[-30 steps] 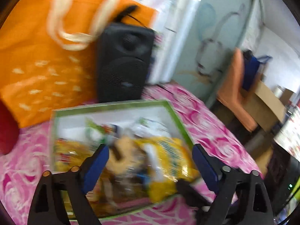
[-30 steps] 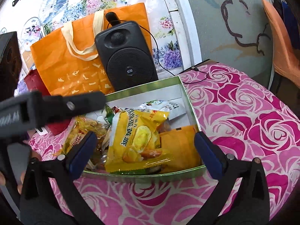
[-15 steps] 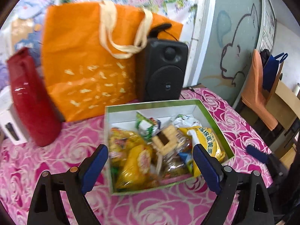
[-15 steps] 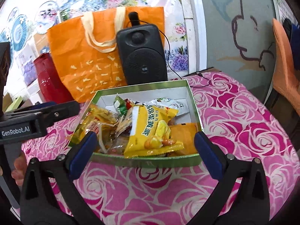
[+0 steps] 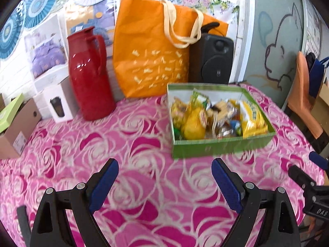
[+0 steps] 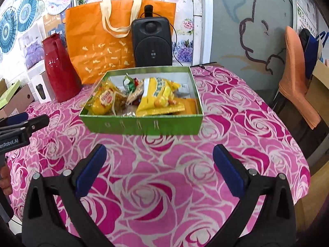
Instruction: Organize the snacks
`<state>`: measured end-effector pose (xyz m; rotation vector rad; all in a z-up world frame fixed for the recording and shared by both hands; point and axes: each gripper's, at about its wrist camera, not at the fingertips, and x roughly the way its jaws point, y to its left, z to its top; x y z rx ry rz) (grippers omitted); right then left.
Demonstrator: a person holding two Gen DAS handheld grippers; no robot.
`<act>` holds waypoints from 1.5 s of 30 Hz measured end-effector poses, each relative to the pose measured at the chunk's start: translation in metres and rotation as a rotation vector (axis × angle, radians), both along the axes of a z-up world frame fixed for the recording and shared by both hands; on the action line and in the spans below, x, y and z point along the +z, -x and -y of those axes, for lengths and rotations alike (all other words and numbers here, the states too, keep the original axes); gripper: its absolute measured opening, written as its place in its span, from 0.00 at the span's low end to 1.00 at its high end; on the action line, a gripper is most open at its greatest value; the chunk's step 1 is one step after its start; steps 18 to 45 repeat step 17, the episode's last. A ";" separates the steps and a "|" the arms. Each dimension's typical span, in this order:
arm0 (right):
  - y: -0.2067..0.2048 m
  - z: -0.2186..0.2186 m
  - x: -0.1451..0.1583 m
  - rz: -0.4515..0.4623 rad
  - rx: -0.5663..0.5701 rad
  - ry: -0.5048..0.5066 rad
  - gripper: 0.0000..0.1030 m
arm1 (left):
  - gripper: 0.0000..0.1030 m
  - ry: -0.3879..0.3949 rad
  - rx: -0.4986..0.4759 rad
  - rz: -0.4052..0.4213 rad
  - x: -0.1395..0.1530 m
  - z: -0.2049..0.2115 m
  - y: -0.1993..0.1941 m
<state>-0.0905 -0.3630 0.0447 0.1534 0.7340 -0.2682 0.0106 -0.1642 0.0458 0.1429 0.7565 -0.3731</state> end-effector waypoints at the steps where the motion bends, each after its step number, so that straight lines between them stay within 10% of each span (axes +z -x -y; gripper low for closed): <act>1: 0.002 -0.001 -0.003 -0.006 -0.005 -0.003 1.00 | 0.91 -0.005 -0.001 -0.006 -0.004 -0.002 0.004; 45: 0.006 -0.007 -0.017 -0.032 -0.015 -0.012 1.00 | 0.91 -0.022 0.007 -0.018 -0.013 -0.016 0.022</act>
